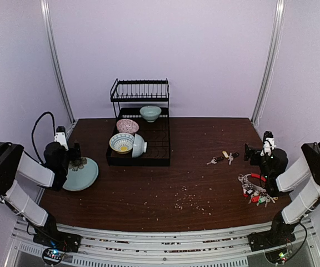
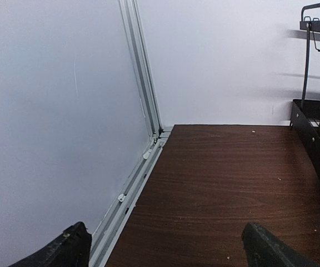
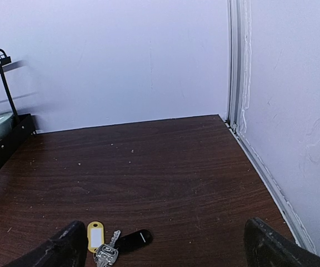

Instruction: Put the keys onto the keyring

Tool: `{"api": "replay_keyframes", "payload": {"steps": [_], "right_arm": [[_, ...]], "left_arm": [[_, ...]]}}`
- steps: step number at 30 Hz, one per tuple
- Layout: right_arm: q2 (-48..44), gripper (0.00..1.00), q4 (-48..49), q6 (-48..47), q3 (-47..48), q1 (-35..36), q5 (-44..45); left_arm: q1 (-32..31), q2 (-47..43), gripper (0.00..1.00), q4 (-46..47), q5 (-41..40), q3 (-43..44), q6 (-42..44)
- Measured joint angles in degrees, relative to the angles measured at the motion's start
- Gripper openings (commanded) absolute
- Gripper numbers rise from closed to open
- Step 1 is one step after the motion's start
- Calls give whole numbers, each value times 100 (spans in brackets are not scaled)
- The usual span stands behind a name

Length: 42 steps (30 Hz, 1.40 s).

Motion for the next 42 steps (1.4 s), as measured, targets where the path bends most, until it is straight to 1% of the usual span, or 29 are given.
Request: {"api": "replay_keyframes", "payload": {"steps": [3,4,6,8,10,11,13,16,18,22,25,27,30,33,37,42], "right_arm": [[-87,100,-109,4,-2,0,4],[-256,100,-400,7,31,-2,11],[-780,100,-1161,63,236,-2,81],[-1351,100,-2017,175,675,-7,190],[-1775,99,-3008,354,1379,-11,258],[-1873,96,-3331,433,1639,-11,267],[-2052,91,-4282,656,2258,-15,243],[-2214,84,-5471,1001,2771,-15,153],[-2247,79,-6249,1246,2898,-13,149],[-2087,72,-7587,1556,2822,125,212],[-1814,66,-8319,1779,2715,304,295],[-1648,63,-8603,1906,2603,400,297],[-1467,61,-8802,2090,2411,557,297],[-1191,57,-8856,2256,2267,807,262],[-728,55,-8773,2402,2197,1025,144],[-369,49,-8194,2516,2328,1331,151]], "left_arm": [[0,2,98,4,-2,0,0],[0,2,98,4,0,0,0],[0,2,98,-2,2,0,2],[0,4,98,-127,-31,46,11],[-4,-20,98,-713,-302,348,-57],[-4,-76,98,-1080,-496,566,-122],[-4,-323,98,-1563,-848,901,-205],[-9,-1182,98,-2350,-1307,1311,-564],[-35,-1766,98,-2822,-1390,1537,-916],[-278,-3134,98,-3775,-979,1801,-1685],[-728,-3740,98,-4306,-761,2006,-2061],[-1123,-3886,98,-4778,-608,2282,-2253],[-1635,-3880,98,-5359,-234,2677,-2476],[-2033,-3853,98,-5772,254,2802,-2583],[-2291,-3823,98,-6299,702,2892,-2629],[-2310,-3978,98,-6658,758,2918,-2629]]}}
